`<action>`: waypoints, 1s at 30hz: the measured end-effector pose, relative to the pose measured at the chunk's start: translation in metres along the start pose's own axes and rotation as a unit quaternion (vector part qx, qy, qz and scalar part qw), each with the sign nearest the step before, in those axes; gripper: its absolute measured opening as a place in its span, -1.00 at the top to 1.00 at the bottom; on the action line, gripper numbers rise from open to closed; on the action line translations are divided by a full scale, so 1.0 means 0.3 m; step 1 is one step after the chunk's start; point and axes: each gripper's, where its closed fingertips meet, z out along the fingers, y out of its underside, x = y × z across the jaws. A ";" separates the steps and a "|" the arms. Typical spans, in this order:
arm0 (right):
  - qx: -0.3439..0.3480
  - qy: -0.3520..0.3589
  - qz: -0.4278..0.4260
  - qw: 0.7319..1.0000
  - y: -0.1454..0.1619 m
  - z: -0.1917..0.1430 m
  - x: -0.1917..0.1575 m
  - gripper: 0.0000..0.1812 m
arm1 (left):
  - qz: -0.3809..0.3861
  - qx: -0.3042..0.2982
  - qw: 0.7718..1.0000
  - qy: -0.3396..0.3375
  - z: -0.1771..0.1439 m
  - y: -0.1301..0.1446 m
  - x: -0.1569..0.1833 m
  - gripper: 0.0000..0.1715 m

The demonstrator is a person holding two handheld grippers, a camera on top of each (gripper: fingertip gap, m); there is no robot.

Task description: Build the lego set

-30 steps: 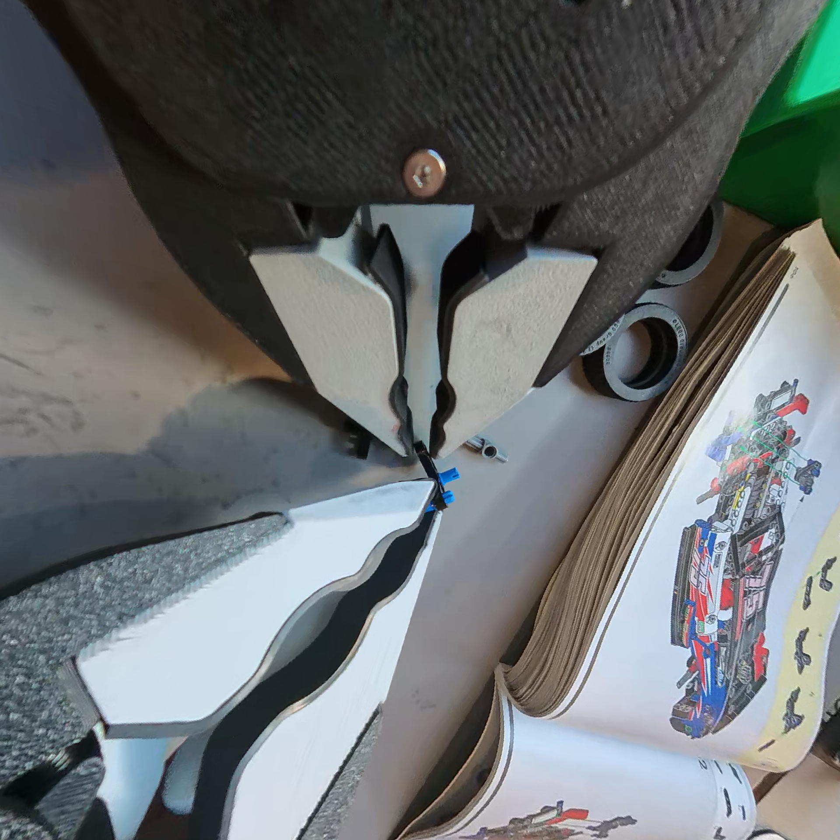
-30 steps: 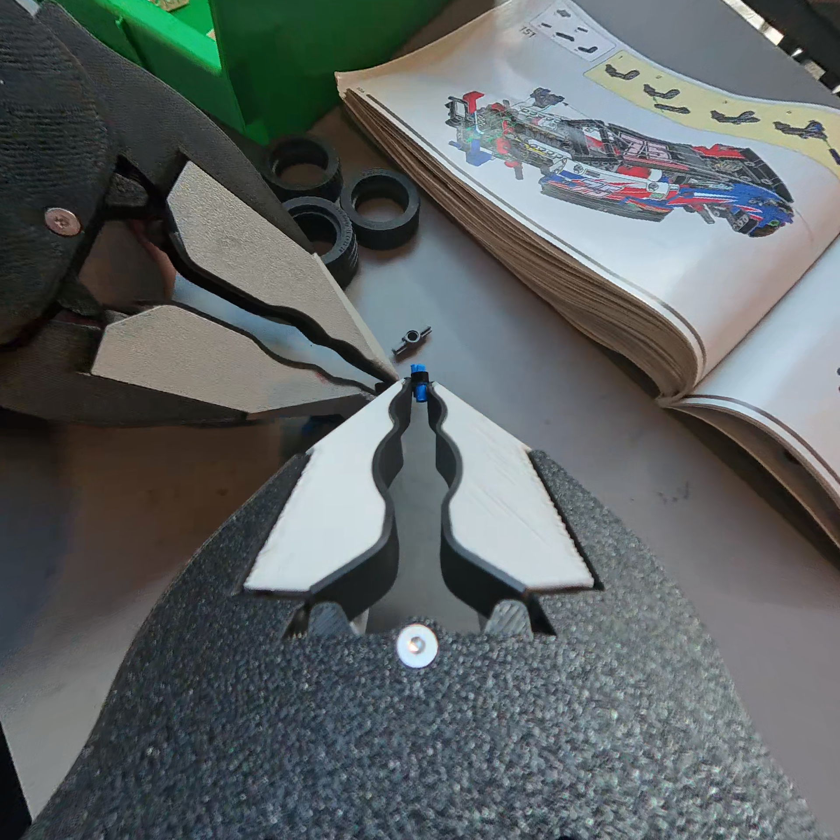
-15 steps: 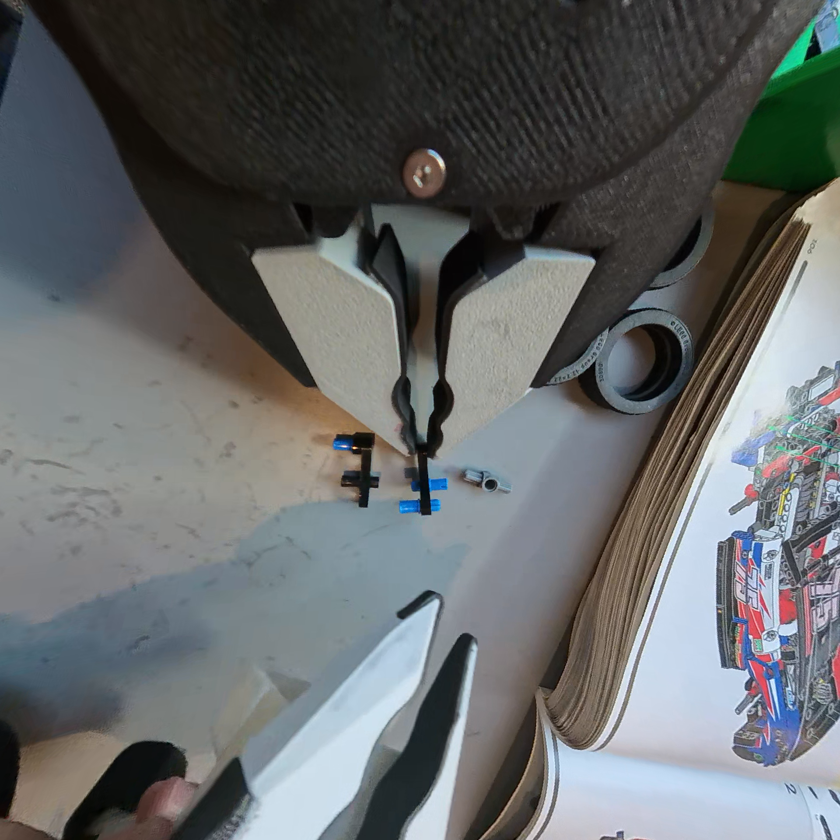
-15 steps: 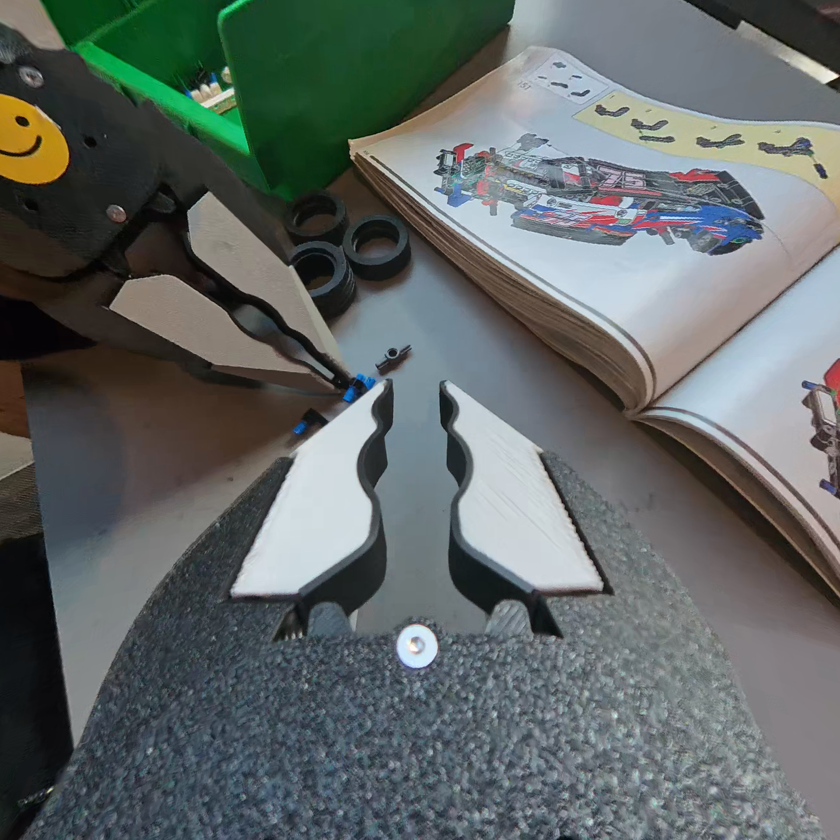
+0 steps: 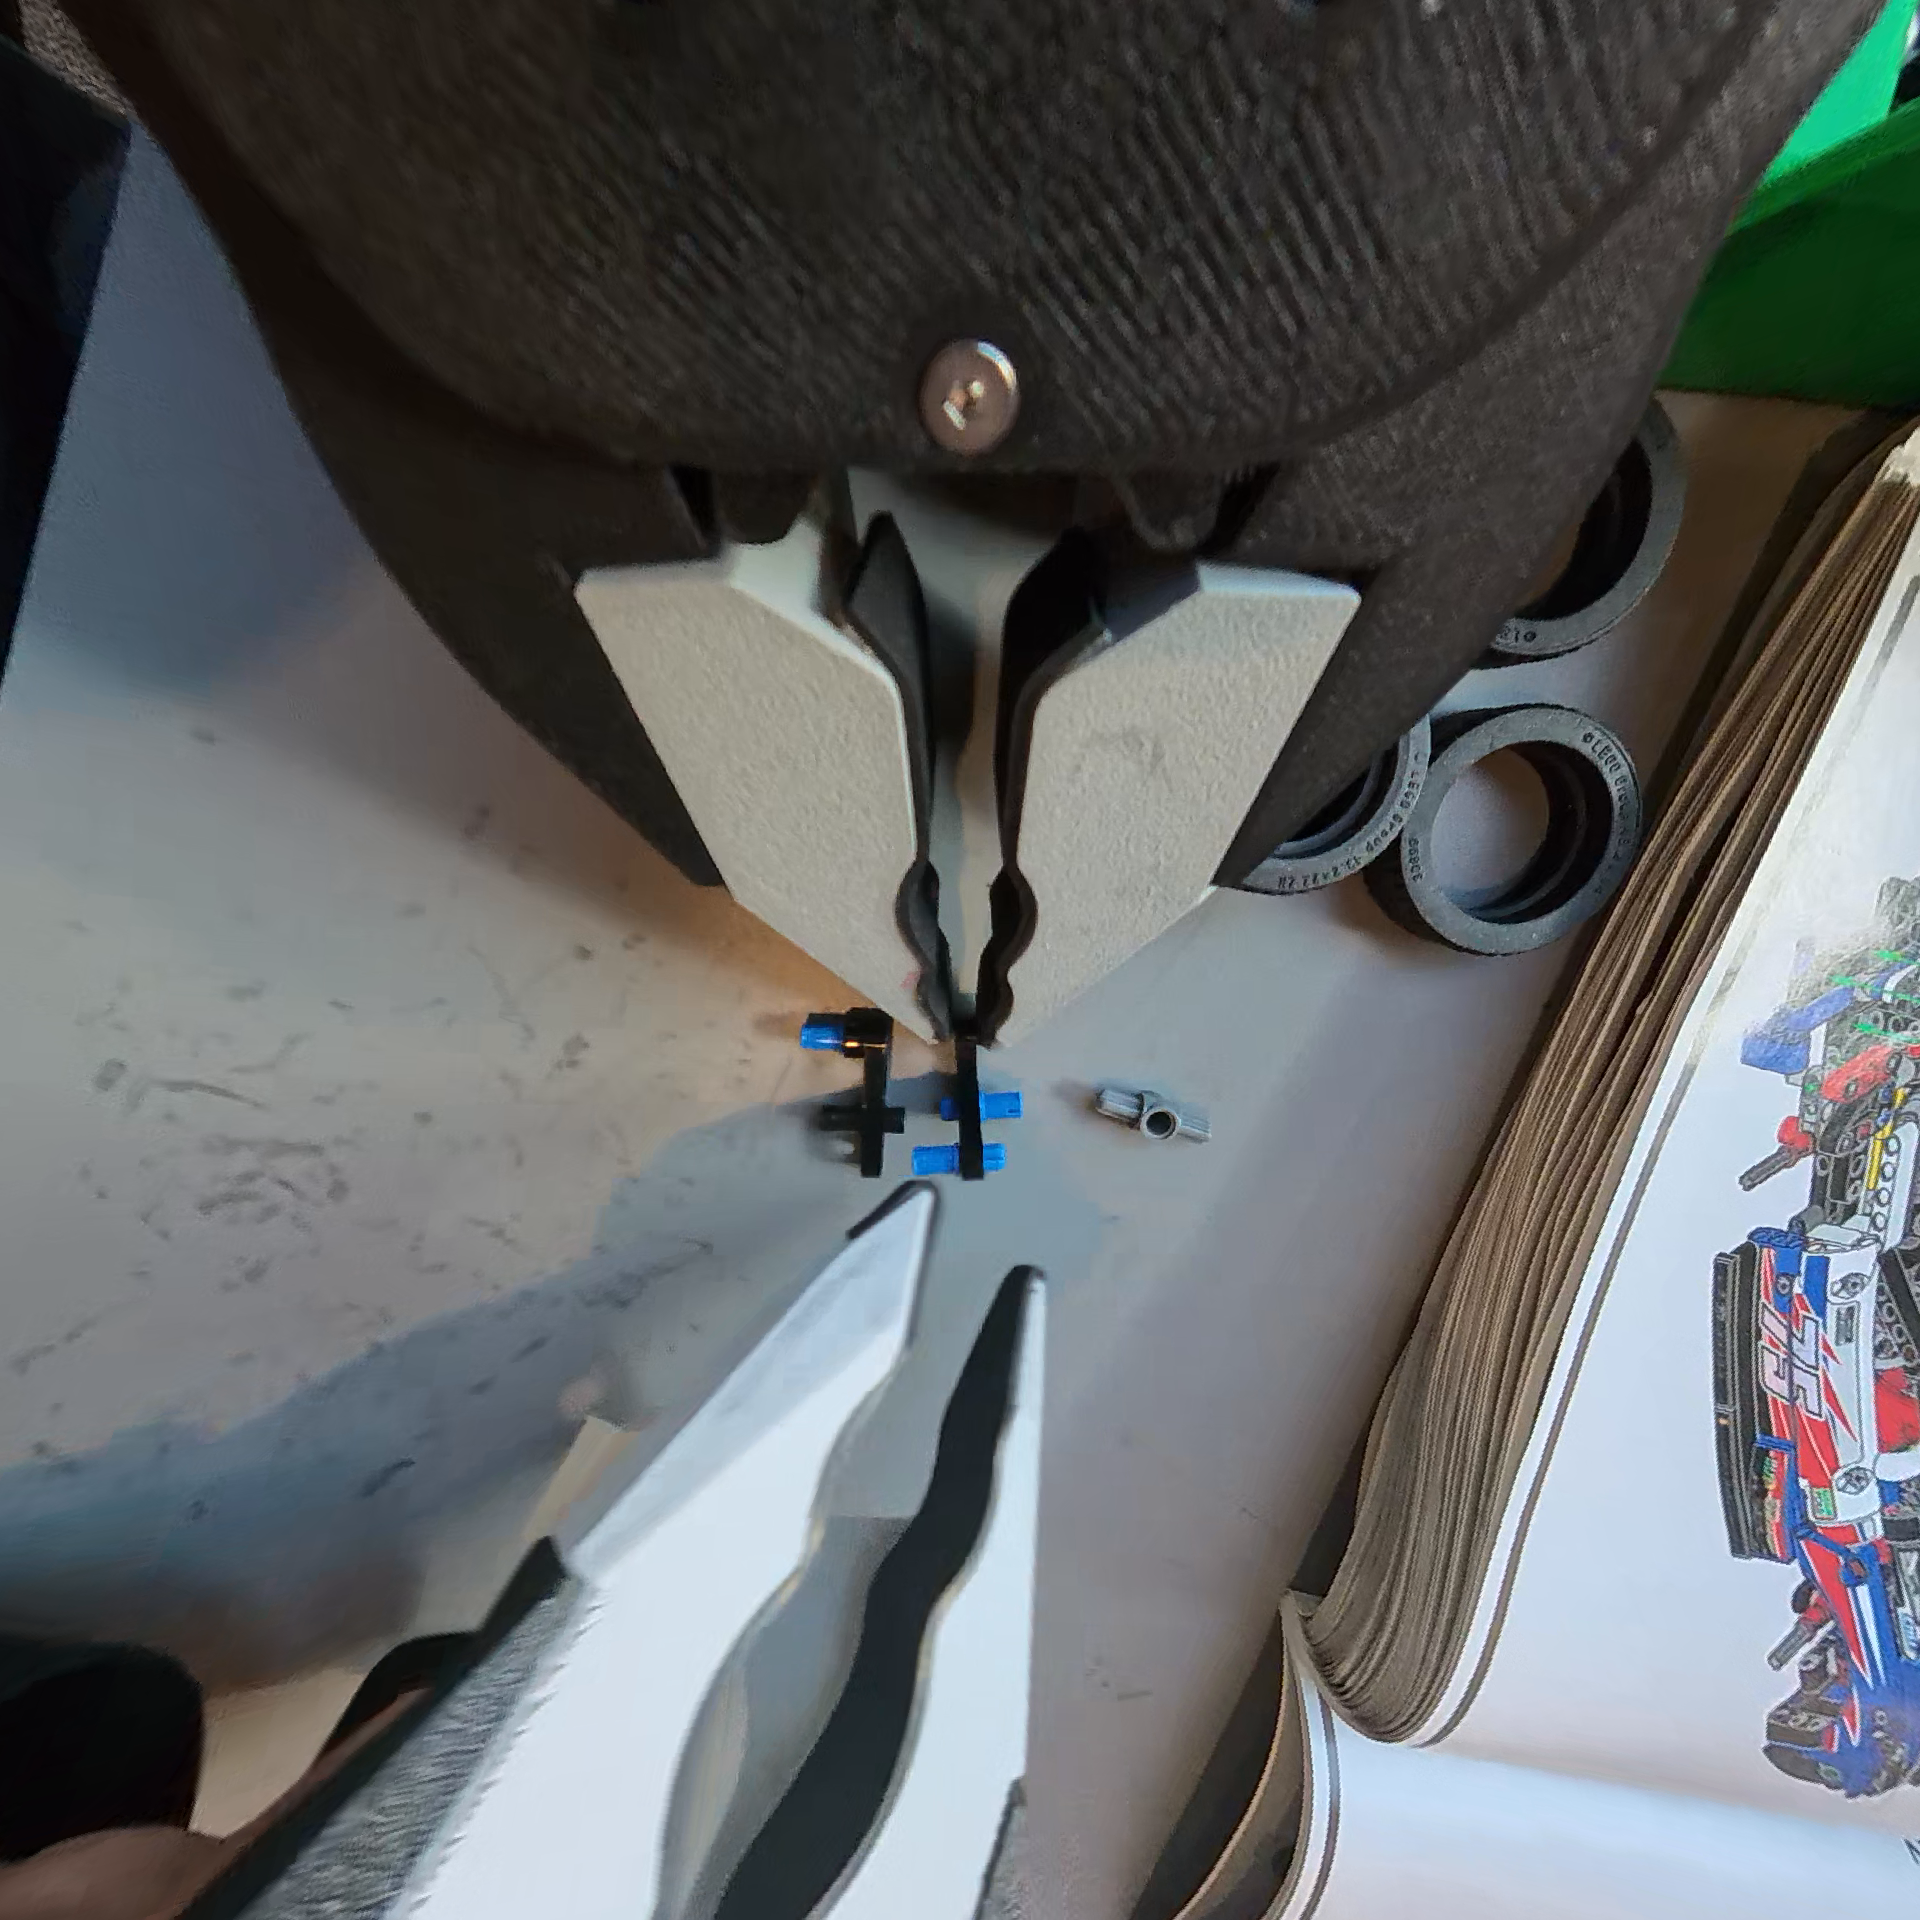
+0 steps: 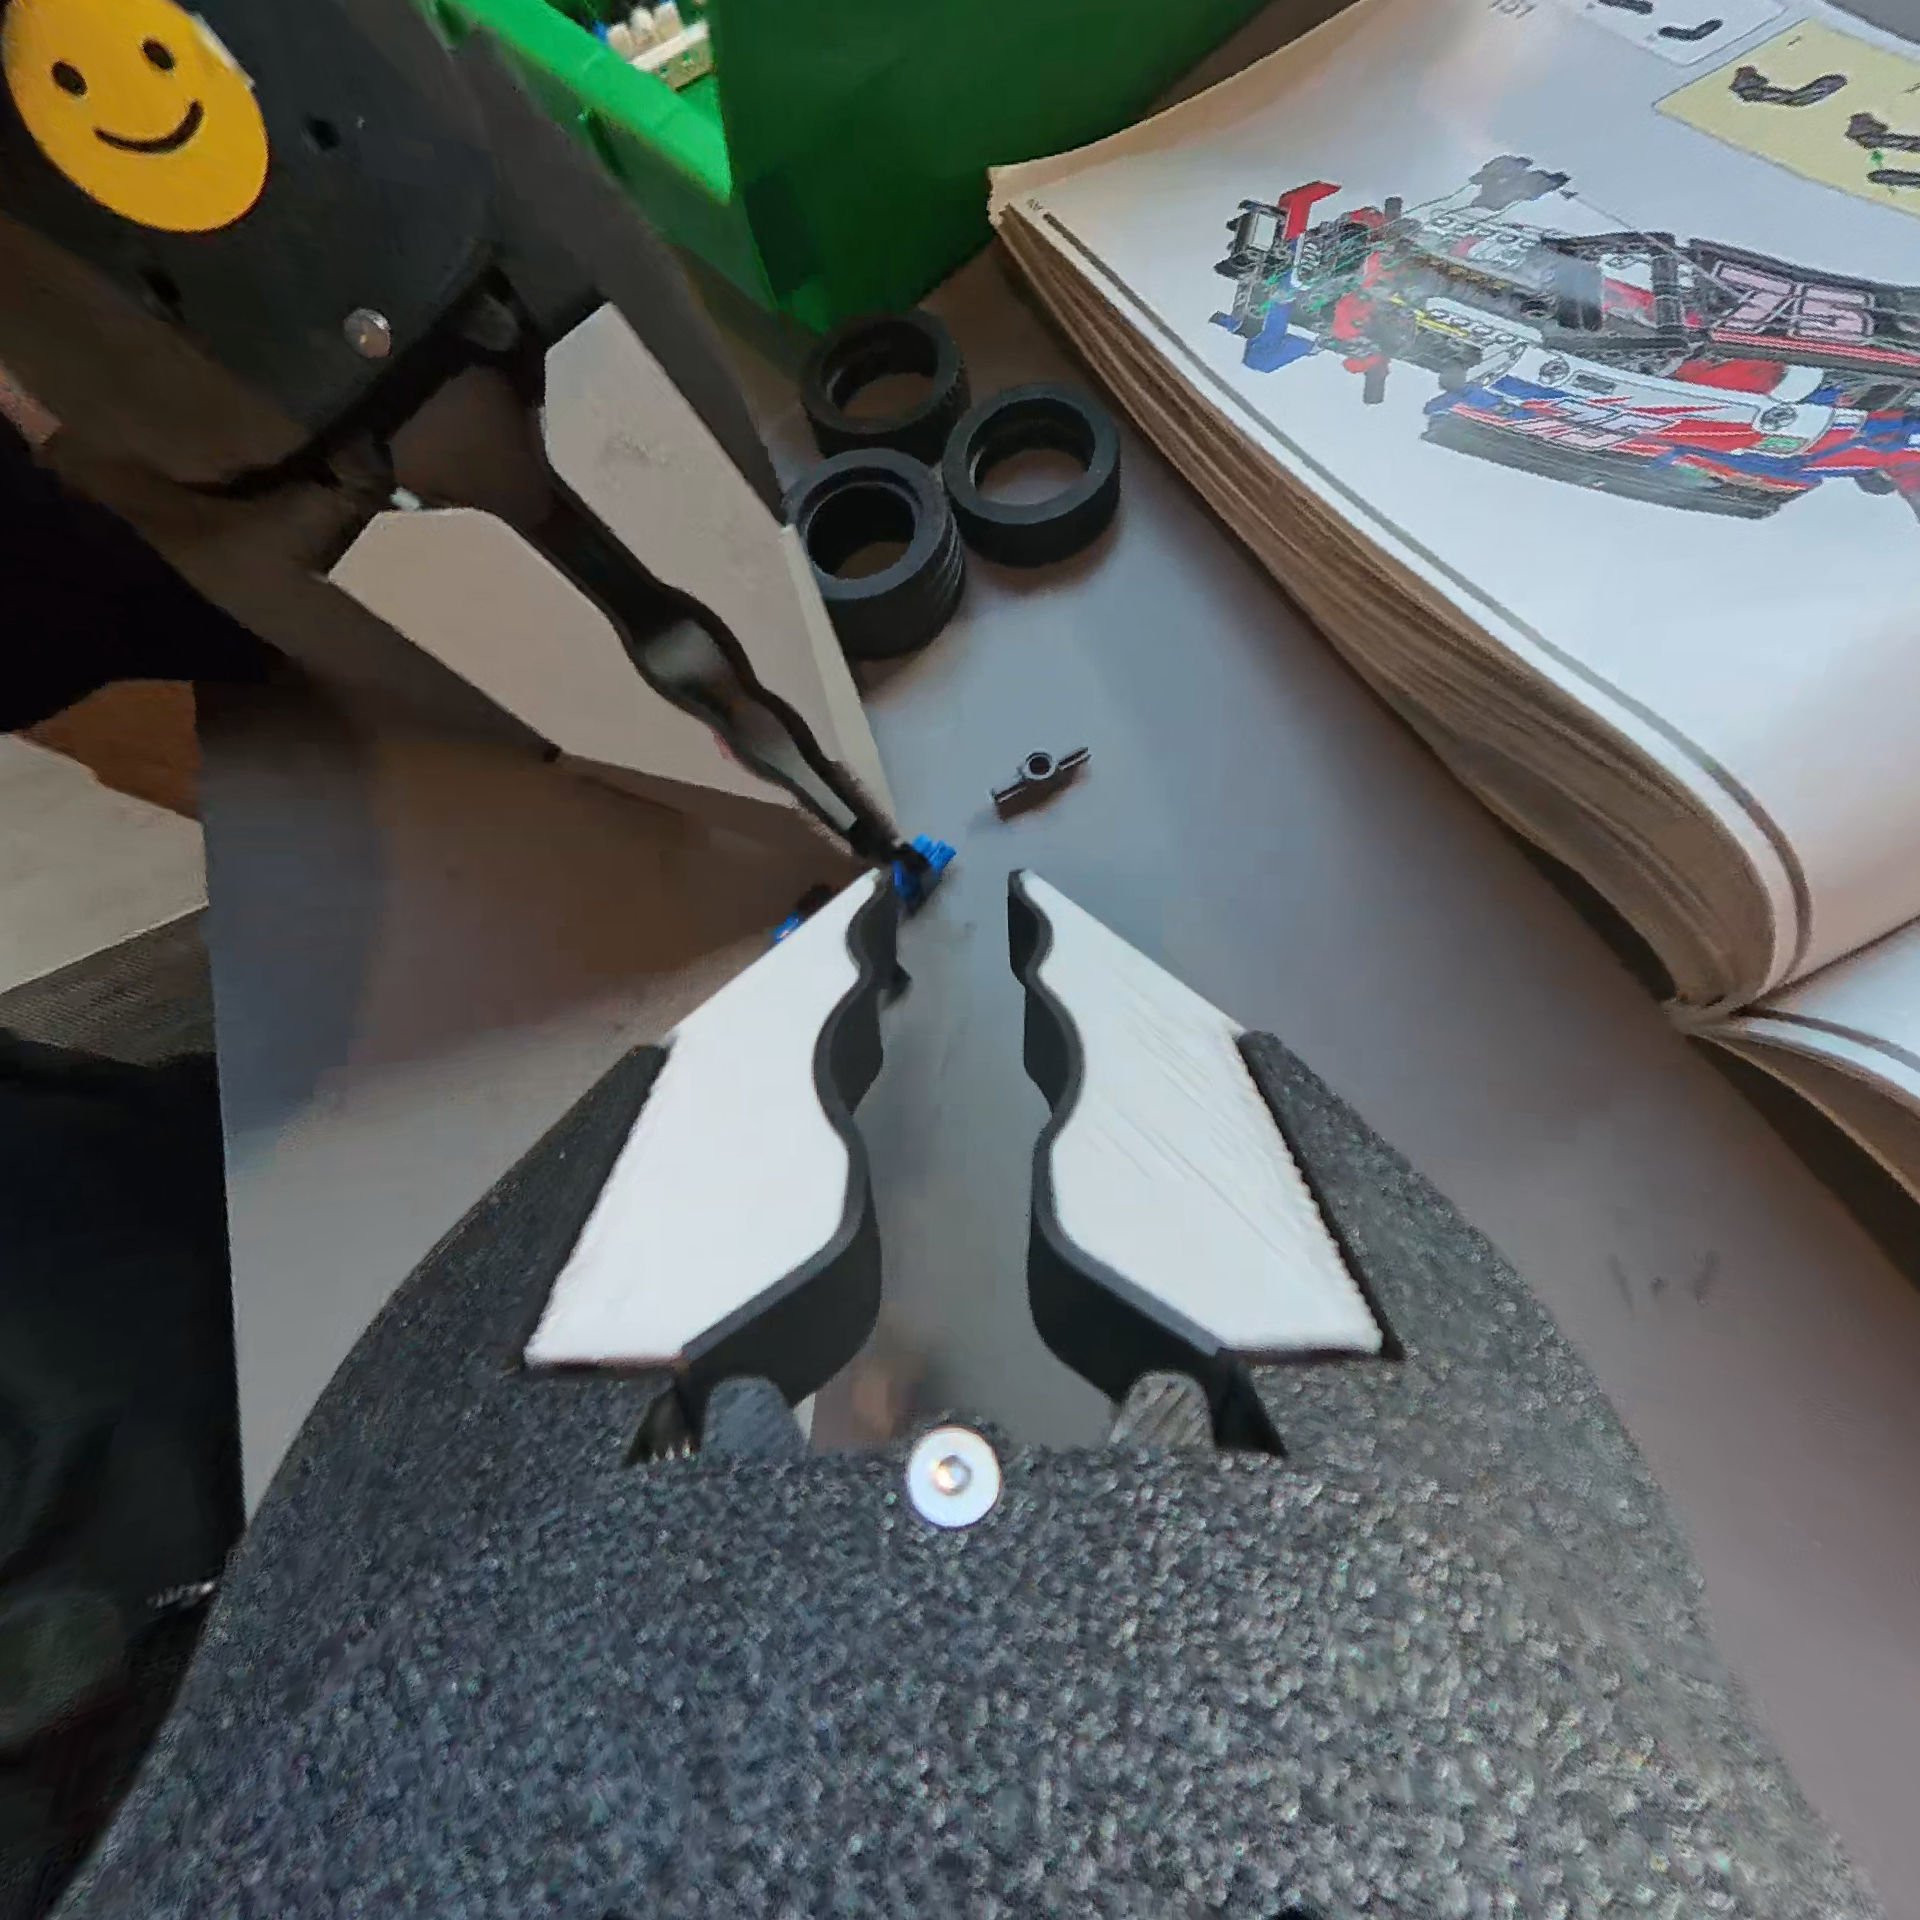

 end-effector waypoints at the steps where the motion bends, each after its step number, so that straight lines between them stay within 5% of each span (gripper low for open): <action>1: -0.001 0.000 -0.014 1.000 0.009 -0.009 -0.010 0.77 | 0.003 -0.001 1.000 0.000 0.000 0.000 0.000 0.98; 13: -0.027 0.026 -0.108 0.993 0.057 0.003 -0.055 0.76 | 0.006 -0.016 1.000 0.004 -0.009 0.008 0.004 0.90; 30: -0.017 0.040 -0.051 0.998 0.050 -0.074 0.007 0.77 | 0.006 -0.025 1.000 -0.016 -0.089 0.051 0.029 0.81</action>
